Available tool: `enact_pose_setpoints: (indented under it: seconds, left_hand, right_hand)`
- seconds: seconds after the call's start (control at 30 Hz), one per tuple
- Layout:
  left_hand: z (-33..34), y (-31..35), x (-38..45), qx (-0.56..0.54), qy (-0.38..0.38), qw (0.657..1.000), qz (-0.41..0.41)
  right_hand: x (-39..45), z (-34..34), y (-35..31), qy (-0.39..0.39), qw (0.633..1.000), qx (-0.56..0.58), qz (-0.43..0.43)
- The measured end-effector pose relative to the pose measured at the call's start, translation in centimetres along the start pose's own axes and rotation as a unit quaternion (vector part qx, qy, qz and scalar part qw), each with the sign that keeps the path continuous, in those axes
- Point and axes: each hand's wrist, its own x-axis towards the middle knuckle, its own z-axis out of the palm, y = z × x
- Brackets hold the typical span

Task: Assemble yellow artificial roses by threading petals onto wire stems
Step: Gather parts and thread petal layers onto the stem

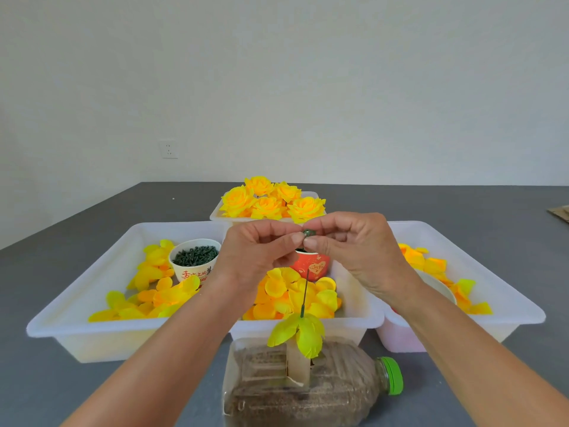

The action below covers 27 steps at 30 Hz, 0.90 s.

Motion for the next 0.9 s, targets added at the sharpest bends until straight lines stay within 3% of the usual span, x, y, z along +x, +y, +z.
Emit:
enact_pose_setpoints:
  seconds: [0.13, 0.33, 0.9]
  left_hand:
    - [-0.4, -0.1, -1.6, 0.038, 0.025, 0.999, 0.027]
    - [0.0, -0.8, -3.6, 0.063, -0.040, 0.997, 0.004]
    - [0.3, -1.6, -3.9, 0.016, -0.054, 0.998, -0.014]
  right_hand:
    - [-1.0, -0.1, -0.2, 0.028, 0.998, 0.047, 0.006]
    - [-2.9, 0.3, 0.3, 0.039, 0.990, 0.129, 0.037]
    - [-3.8, 1.4, 1.2, 0.018, 0.994, 0.100, 0.046]
